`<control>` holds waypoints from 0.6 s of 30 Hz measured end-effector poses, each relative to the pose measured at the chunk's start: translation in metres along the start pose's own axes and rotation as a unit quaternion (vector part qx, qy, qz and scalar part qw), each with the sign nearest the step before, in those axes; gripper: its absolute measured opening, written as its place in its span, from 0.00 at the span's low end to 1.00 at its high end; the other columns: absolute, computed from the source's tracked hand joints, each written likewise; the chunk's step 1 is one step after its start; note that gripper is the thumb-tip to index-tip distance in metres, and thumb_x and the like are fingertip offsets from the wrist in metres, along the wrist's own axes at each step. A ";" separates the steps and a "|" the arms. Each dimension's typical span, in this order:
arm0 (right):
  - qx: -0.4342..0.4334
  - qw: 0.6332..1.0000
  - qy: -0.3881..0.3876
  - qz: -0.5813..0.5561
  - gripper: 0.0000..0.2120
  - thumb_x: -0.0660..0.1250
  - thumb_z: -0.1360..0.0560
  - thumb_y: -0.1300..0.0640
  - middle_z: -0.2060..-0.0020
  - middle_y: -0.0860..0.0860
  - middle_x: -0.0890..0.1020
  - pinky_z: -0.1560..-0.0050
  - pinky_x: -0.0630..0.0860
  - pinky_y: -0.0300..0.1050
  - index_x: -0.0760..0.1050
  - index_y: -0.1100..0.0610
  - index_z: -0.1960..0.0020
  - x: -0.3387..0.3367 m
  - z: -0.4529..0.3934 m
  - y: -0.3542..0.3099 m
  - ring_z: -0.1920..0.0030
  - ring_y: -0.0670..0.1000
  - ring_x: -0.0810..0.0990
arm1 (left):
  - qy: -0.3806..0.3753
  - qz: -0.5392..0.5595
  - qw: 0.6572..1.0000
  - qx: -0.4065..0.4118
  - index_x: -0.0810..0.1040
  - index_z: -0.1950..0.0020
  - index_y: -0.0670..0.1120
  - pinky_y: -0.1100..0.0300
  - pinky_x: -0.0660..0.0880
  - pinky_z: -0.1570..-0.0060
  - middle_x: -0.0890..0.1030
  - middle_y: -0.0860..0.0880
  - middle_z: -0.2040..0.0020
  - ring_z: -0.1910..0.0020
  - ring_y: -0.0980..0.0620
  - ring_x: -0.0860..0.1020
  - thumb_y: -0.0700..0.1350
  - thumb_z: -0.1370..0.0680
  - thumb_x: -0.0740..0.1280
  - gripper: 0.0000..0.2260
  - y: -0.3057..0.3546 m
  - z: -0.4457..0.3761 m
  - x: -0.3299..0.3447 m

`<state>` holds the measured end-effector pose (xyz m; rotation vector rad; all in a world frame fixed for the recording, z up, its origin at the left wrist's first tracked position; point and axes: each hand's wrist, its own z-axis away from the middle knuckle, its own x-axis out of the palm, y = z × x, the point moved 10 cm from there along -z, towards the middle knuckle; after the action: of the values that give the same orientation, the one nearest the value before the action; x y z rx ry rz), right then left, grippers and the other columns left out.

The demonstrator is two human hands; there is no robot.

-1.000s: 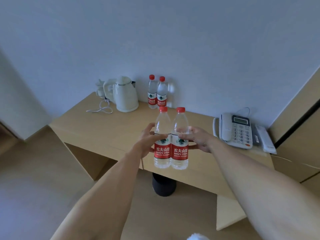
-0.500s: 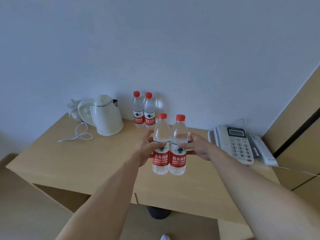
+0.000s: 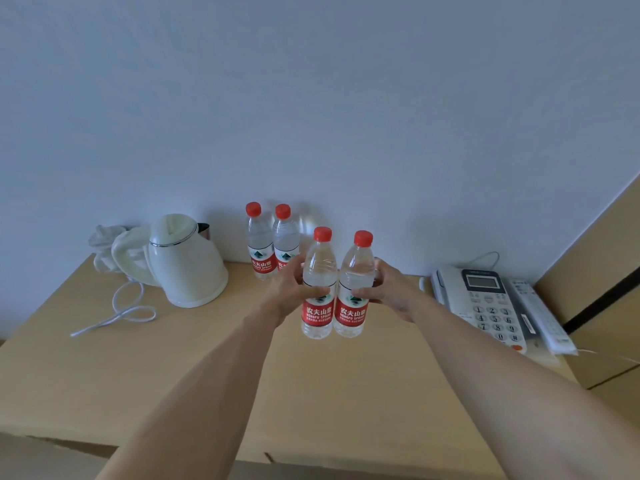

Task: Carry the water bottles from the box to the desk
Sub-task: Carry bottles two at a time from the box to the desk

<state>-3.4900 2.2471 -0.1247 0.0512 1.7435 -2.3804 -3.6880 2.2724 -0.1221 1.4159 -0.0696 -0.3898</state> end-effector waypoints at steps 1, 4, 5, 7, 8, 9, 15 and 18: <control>-0.006 1.000 0.012 0.011 0.29 0.78 0.31 0.64 0.42 0.49 0.82 0.39 0.78 0.53 0.72 0.48 0.36 -0.003 -0.003 -0.002 0.40 0.50 0.80 | 0.004 -0.017 1.000 0.002 0.73 0.35 0.55 0.61 0.77 0.52 0.85 0.53 0.48 0.51 0.58 0.84 0.39 0.31 0.80 0.30 0.001 -0.006 -0.002; -0.026 0.997 0.057 0.043 0.28 0.79 0.32 0.63 0.43 0.44 0.79 0.39 0.76 0.50 0.72 0.46 0.39 -0.012 -0.010 -0.006 0.40 0.49 0.78 | -0.005 -0.085 0.996 0.014 0.70 0.37 0.61 0.57 0.77 0.49 0.84 0.54 0.47 0.48 0.58 0.82 0.39 0.32 0.81 0.33 0.008 -0.021 -0.002; -0.031 0.996 0.069 0.046 0.27 0.79 0.32 0.64 0.43 0.45 0.79 0.40 0.76 0.49 0.72 0.47 0.39 -0.015 -0.012 -0.007 0.40 0.49 0.78 | -0.009 -0.102 0.995 0.019 0.69 0.36 0.61 0.54 0.78 0.46 0.83 0.53 0.46 0.46 0.56 0.82 0.39 0.33 0.80 0.34 0.009 -0.026 -0.002; -0.035 0.994 0.087 0.053 0.28 0.79 0.32 0.64 0.41 0.48 0.79 0.42 0.76 0.47 0.72 0.50 0.38 -0.018 -0.017 -0.007 0.40 0.50 0.78 | -0.004 -0.136 0.990 0.032 0.68 0.35 0.58 0.48 0.78 0.42 0.82 0.52 0.46 0.44 0.51 0.81 0.39 0.34 0.80 0.34 0.010 -0.033 -0.005; -0.037 0.993 0.096 0.060 0.28 0.79 0.32 0.64 0.40 0.49 0.79 0.42 0.76 0.48 0.72 0.51 0.37 -0.018 -0.019 -0.007 0.40 0.50 0.78 | 0.000 -0.148 0.988 0.038 0.68 0.35 0.56 0.47 0.78 0.42 0.82 0.52 0.45 0.44 0.50 0.80 0.39 0.33 0.80 0.34 0.011 -0.036 -0.006; -0.040 0.991 0.105 0.070 0.27 0.79 0.32 0.64 0.40 0.50 0.79 0.40 0.76 0.50 0.73 0.52 0.37 -0.019 -0.022 -0.009 0.39 0.51 0.78 | 0.004 -0.157 0.987 0.043 0.68 0.34 0.55 0.46 0.78 0.41 0.81 0.52 0.45 0.44 0.49 0.80 0.39 0.33 0.80 0.34 0.013 -0.039 -0.007; -0.035 0.980 0.130 0.148 0.29 0.79 0.34 0.63 0.42 0.48 0.81 0.42 0.72 0.46 0.73 0.53 0.37 -0.015 -0.041 -0.017 0.40 0.49 0.78 | -0.006 -0.196 0.978 0.069 0.66 0.31 0.49 0.53 0.73 0.45 0.79 0.51 0.44 0.45 0.48 0.78 0.37 0.31 0.79 0.34 0.021 -0.056 -0.006; -0.036 0.980 0.125 0.150 0.28 0.79 0.34 0.64 0.42 0.48 0.81 0.43 0.72 0.44 0.73 0.53 0.38 -0.012 -0.046 -0.012 0.39 0.50 0.78 | -0.013 -0.208 0.976 0.065 0.66 0.30 0.47 0.54 0.72 0.46 0.79 0.49 0.43 0.45 0.48 0.77 0.37 0.30 0.78 0.33 0.019 -0.060 -0.006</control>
<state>-3.4844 2.2956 -0.1258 0.5832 1.7758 -2.1637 -3.6725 2.3328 -0.1126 1.5557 0.1867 -0.7597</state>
